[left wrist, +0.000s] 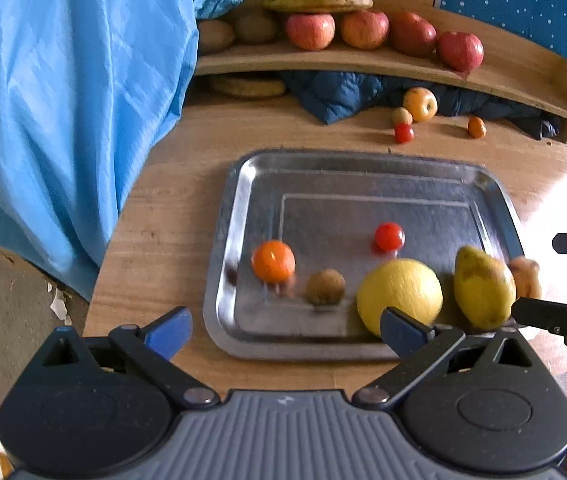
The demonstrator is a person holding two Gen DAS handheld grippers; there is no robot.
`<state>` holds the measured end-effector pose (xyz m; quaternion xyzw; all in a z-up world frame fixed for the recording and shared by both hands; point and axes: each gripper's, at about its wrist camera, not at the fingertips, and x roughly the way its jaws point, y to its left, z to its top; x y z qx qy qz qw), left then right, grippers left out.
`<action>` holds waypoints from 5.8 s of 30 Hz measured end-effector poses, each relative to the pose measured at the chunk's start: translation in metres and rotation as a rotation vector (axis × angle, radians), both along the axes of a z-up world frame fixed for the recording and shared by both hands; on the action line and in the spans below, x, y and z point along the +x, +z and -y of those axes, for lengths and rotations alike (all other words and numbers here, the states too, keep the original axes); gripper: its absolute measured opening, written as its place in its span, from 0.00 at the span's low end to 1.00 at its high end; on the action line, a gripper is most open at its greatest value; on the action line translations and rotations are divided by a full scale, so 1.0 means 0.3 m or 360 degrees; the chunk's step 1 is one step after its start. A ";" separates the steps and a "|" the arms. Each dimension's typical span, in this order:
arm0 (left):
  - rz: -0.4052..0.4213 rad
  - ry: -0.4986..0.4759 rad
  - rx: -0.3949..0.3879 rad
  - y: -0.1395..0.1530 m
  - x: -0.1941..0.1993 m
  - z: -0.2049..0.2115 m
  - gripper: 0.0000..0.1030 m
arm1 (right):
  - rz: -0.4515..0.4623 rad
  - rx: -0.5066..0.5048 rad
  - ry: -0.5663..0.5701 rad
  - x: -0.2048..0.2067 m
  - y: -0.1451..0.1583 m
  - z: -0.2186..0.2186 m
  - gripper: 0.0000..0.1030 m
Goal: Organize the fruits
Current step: 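Withdraw both open tools from the tray back toward the shelf, then move the left tool to a red cherry tomato while the right approaches a tangerine, then close the left tool on the cherry tomato while the right closes on the tangerine, then carry the tomato and tangerine onto the tray and open both tools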
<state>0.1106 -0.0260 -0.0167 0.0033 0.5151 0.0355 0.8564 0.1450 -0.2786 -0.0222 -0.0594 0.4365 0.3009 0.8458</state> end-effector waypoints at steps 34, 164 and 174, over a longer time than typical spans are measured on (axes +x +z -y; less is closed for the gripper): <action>0.0117 -0.0339 -0.0079 -0.059 0.507 0.103 0.99 | 0.0101 -0.0041 -0.0445 0.271 0.000 -0.004 0.99; 0.0003 -0.0413 -0.0286 -0.194 0.276 0.248 0.23 | -0.0028 -0.0124 -0.0138 0.191 -0.091 -0.044 0.30; -0.0042 -0.0408 -0.0259 -0.206 0.284 0.235 0.23 | -0.0050 -0.0157 -0.0150 0.199 -0.103 -0.048 0.30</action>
